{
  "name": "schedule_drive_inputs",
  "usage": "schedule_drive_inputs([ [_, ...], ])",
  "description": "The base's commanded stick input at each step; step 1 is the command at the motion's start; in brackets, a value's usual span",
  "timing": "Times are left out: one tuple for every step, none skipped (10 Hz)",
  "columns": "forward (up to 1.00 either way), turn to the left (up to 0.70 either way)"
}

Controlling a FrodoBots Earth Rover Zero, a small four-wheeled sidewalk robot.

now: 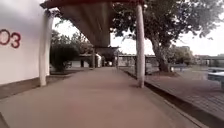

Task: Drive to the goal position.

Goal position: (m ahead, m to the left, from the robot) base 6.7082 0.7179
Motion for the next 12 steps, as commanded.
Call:
schedule_drive_inputs([
  [0.69,0.00],
  [0.69,0.00],
  [0.69,0.00],
  [0.69,0.00],
  [0.69,0.00],
  [0.69,0.00],
  [0.69,0.00],
  [0.68,0.00],
  [0.68,0.00],
  [0.68,0.00],
  [0.68,0.00],
  [0.69,0.00],
])
